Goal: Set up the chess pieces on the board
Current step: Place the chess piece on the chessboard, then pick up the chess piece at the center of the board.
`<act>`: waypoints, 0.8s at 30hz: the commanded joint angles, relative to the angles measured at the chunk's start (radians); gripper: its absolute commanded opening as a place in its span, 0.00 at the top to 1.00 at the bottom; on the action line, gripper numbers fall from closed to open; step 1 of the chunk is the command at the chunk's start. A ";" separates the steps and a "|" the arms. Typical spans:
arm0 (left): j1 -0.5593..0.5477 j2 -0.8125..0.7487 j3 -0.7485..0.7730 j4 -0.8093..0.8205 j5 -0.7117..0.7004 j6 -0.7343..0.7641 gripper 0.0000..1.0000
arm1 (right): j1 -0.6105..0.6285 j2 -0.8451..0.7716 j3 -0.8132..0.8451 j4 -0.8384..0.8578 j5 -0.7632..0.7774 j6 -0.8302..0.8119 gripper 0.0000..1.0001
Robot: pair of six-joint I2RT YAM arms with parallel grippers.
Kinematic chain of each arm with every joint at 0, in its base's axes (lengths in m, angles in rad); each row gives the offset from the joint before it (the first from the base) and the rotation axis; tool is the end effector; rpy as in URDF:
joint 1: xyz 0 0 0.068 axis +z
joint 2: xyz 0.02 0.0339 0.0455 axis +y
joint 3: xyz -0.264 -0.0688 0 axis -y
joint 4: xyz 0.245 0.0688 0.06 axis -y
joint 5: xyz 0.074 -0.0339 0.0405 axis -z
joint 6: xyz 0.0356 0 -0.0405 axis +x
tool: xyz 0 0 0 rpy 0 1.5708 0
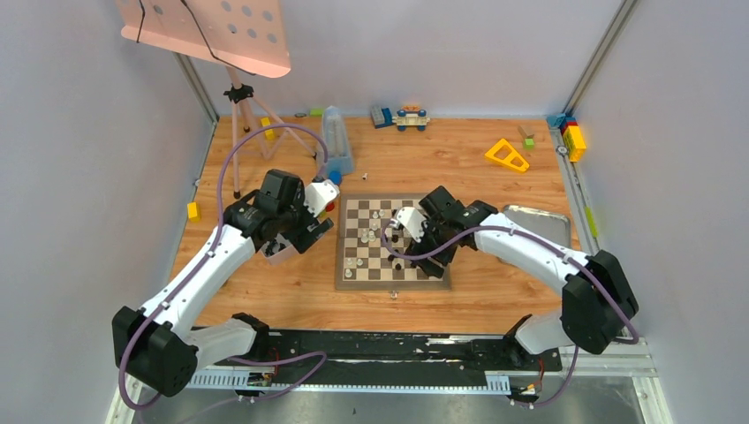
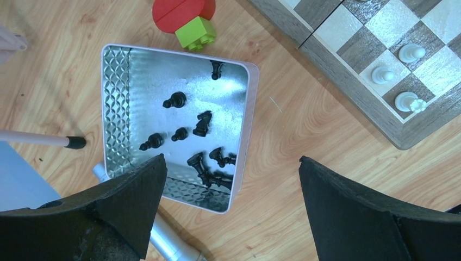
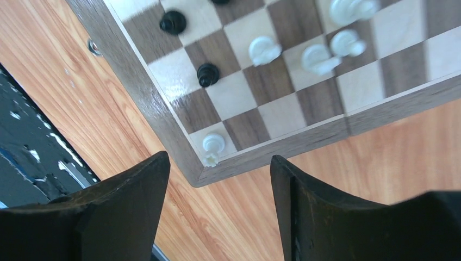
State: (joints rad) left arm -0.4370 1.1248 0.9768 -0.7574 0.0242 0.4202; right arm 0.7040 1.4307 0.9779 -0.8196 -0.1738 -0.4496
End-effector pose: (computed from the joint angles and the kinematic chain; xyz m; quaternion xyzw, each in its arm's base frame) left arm 0.2034 -0.0960 0.2887 0.3964 0.8580 -0.0142 0.3265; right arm 0.1955 0.1741 0.2174 -0.5481 0.8187 0.1039 0.1360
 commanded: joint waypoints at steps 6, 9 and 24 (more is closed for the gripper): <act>0.001 0.212 0.208 0.114 0.112 0.036 0.02 | -0.174 -0.061 0.170 0.050 -0.148 0.047 0.32; -0.008 0.358 0.340 0.112 0.146 -0.014 0.05 | -0.256 -0.081 0.165 0.104 -0.172 0.082 0.33; -0.082 1.073 1.014 0.143 0.069 -0.272 0.04 | -0.431 -0.125 0.014 0.262 -0.241 0.149 0.35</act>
State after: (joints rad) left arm -0.5190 2.1147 1.8507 -0.6453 0.1249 0.2558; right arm 0.2859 1.3056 1.0233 -0.6243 -0.3691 -0.3313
